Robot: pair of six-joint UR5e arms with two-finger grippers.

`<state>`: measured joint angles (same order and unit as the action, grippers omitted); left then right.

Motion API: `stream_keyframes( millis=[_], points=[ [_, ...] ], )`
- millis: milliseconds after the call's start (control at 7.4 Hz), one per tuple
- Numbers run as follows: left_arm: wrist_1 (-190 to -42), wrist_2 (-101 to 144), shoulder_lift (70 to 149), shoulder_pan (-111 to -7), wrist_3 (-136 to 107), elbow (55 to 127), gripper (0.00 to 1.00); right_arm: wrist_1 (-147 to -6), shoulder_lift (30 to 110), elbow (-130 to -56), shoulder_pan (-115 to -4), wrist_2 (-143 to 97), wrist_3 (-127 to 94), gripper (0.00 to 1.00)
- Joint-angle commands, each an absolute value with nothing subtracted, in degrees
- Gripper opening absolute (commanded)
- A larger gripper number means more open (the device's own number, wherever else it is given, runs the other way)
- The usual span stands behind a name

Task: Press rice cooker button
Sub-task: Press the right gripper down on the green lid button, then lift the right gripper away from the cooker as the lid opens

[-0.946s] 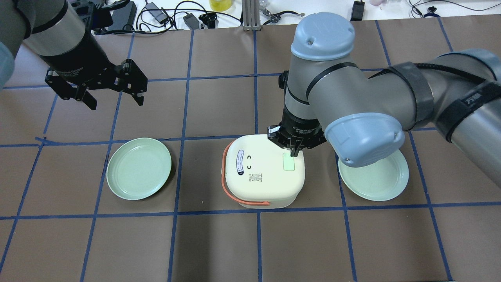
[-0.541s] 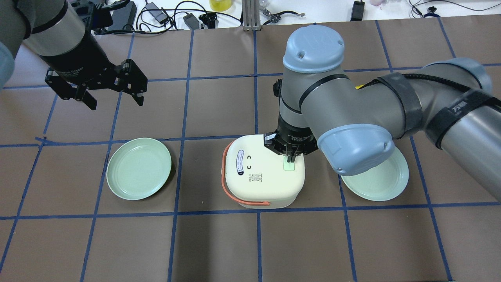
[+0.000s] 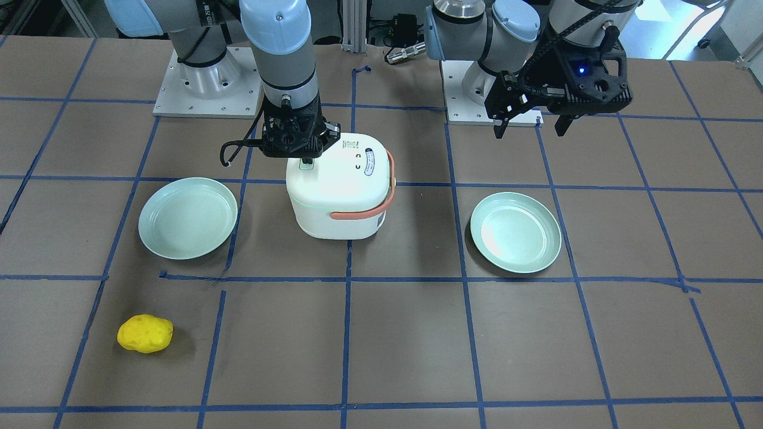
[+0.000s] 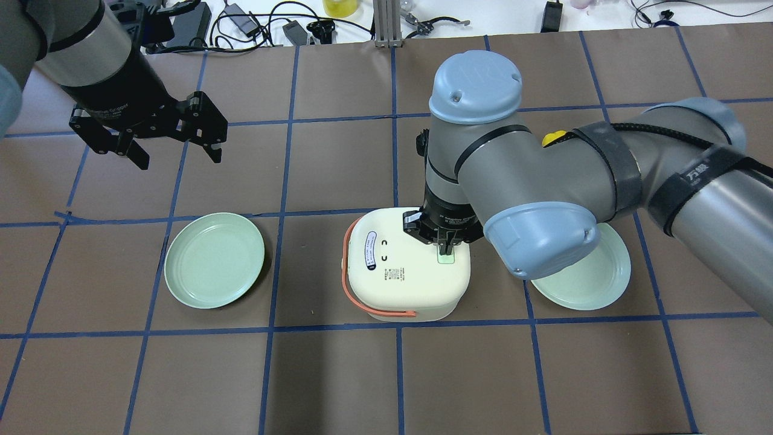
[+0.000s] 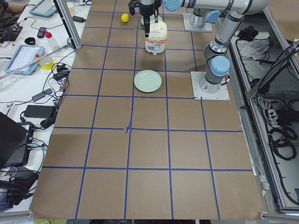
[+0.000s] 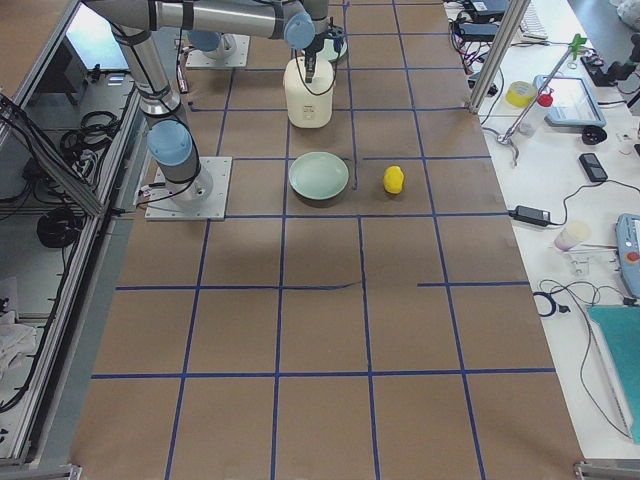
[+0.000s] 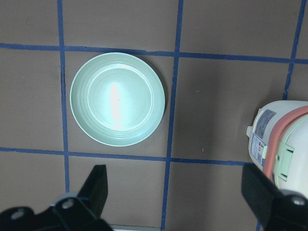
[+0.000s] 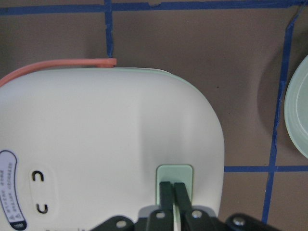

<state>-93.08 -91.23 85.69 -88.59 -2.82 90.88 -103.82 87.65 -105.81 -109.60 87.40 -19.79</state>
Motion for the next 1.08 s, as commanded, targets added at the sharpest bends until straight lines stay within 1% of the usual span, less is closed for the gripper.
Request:
stream_keyframes(
  millis=[0, 135, 270, 405, 676, 946],
  points=[
    [-93.1, -91.2, 85.7, -88.6, -2.8, 90.9, 1.0, -104.2, 87.5, -106.8, -109.6, 88.3, -19.8, 0.18],
    [-93.1, -91.2, 85.7, -88.6, -2.9, 90.9, 1.0, -104.8, 87.5, -106.9, -109.6, 88.3, -19.7, 0.18],
    [-93.1, -91.2, 85.7, -88.6, -2.8, 90.9, 1.0, -104.9, 87.5, -105.8, -109.6, 88.6, -19.8, 0.57],
    [-93.1, -91.2, 85.7, -88.6, -2.9, 90.9, 1.0, -104.9, 87.6, -105.0, -109.5, 91.2, -19.6, 1.0],
    [-93.1, -91.2, 85.7, -88.6, -2.8, 90.9, 1.0, -102.6, 87.5, -99.6, -108.0, 92.5, -18.9, 1.0],
    [-93.1, -91.2, 85.7, -88.6, -2.9, 90.9, 1.0, -96.8, 87.5, -92.8, -102.9, 93.2, -12.6, 1.0]
  ],
)
